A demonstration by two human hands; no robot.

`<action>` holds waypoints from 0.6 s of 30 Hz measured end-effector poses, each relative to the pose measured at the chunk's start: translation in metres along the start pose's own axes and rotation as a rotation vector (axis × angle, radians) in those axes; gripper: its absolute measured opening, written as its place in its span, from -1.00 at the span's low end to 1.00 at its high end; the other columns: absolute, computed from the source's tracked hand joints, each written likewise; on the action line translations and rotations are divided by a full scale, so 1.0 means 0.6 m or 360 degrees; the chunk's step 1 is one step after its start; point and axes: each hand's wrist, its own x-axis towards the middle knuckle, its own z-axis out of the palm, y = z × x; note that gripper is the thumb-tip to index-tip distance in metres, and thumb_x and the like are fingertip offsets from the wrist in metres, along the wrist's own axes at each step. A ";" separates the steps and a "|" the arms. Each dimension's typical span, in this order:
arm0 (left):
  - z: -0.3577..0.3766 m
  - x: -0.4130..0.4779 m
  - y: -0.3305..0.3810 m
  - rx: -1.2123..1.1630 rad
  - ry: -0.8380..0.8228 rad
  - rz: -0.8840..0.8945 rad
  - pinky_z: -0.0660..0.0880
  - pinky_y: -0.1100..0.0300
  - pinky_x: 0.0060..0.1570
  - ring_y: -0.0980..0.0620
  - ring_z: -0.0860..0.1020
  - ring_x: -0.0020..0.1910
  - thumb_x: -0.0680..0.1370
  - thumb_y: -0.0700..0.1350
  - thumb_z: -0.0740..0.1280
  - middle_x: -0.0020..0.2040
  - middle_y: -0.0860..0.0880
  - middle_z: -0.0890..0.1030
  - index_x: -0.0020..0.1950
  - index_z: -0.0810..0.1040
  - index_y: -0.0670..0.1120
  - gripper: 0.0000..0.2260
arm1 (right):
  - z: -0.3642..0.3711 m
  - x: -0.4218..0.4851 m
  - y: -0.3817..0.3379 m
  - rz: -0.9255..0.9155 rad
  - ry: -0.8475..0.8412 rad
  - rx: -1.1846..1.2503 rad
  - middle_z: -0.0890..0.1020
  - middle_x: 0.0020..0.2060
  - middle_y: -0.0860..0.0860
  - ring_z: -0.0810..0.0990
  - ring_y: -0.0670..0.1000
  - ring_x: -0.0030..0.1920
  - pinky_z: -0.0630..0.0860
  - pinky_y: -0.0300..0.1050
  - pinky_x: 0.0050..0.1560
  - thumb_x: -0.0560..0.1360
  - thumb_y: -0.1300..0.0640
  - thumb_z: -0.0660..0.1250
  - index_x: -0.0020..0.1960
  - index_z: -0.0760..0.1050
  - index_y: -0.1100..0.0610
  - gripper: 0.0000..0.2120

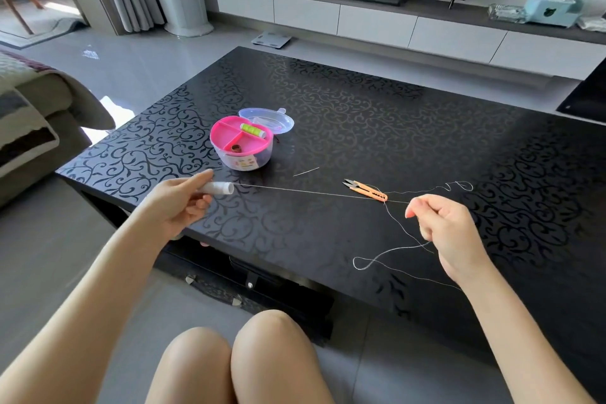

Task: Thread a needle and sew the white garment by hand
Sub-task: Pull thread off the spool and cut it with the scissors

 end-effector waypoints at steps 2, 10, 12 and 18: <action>-0.009 0.004 0.001 0.0097 0.0014 -0.0001 0.18 0.41 -0.68 0.16 0.31 -0.65 0.56 -0.14 0.31 -0.52 -0.05 0.42 -0.13 0.50 -0.25 -0.83 | -0.004 0.005 0.010 0.0005 0.0162 -0.0053 0.20 -0.59 -0.12 0.13 -0.04 -0.48 0.10 -0.13 -0.39 0.57 0.25 0.23 -0.32 0.52 0.16 -0.71; -0.133 0.041 0.048 -0.0318 0.0446 0.0118 0.23 0.45 -0.66 0.22 0.34 -0.63 0.59 -0.07 0.27 -0.49 0.03 0.45 -0.11 0.48 -0.13 -0.85 | -0.043 0.029 0.030 0.0199 0.0554 0.0169 0.21 -0.62 -0.15 0.13 -0.15 -0.57 0.09 -0.27 -0.52 0.58 0.22 0.19 -0.30 0.51 0.17 -0.71; -0.169 0.059 0.068 -0.0460 0.0492 0.0142 0.19 0.44 -0.71 0.21 0.31 -0.67 0.61 -0.07 0.18 -0.55 0.09 0.40 -0.09 0.43 -0.08 -0.87 | -0.030 0.029 0.030 0.0265 0.0531 0.0178 0.22 -0.61 -0.16 0.13 -0.13 -0.57 0.09 -0.25 -0.50 0.57 0.22 0.21 -0.29 0.53 0.20 -0.73; -0.118 0.048 0.103 -0.0522 0.0428 0.0282 0.15 0.43 -0.70 0.23 0.28 -0.68 0.59 -0.07 0.18 -0.60 0.10 0.37 -0.25 0.32 -0.04 -0.78 | 0.047 0.022 0.004 0.0254 -0.0482 -0.1060 0.40 -0.56 -0.08 0.40 -0.01 -0.44 0.36 -0.11 -0.22 0.56 -0.10 0.19 -0.49 0.34 0.06 -0.52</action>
